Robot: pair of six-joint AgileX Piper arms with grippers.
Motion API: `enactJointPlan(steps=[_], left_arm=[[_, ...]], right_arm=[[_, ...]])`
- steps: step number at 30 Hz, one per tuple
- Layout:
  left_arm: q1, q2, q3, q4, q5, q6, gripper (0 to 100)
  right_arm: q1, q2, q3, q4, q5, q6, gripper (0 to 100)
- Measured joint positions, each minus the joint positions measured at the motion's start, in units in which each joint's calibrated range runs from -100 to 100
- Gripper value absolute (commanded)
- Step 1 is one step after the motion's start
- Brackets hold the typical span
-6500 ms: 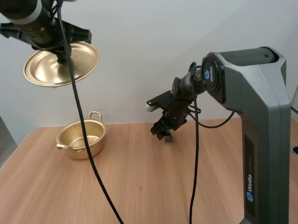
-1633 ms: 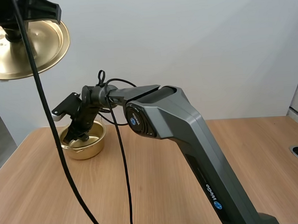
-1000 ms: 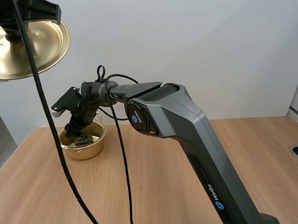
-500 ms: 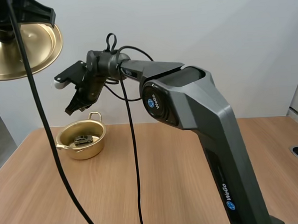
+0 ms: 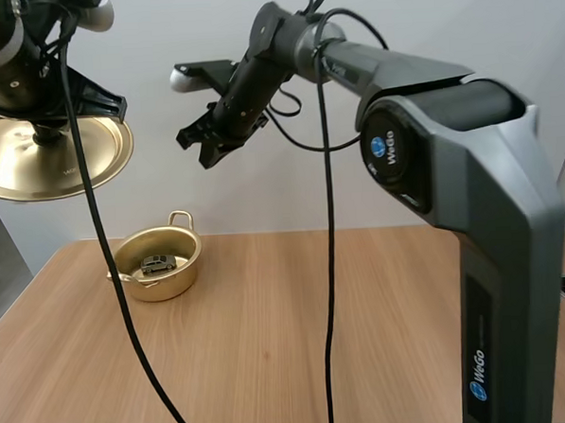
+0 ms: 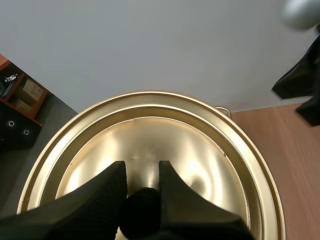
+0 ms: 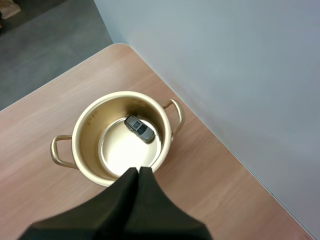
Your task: Open the pot, put the car inside, and close it
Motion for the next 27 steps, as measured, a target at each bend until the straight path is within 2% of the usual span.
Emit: enactJointPlan(steps=[5,13,18,27], left_arm=[[0.0,2.5,7.8,-1.9,-13.5,0.3,0],[0.0,10.6,14.4,-7.8,-26.5,1.1,0],[0.0,16.8,14.4,-10.6,-32.7,1.1,0],[0.0,25.7,14.4,-10.7,-45.6,1.1,0]], right_arm=[[-2.2,-10.0,3.8,-0.2,0.0,0.0,0],[-2.3,-25.8,9.8,-0.8,0.0,0.2,0],[-2.3,-35.0,9.9,-5.2,0.0,0.3,0],[-2.3,-51.0,9.9,-16.8,0.0,2.4,0]])
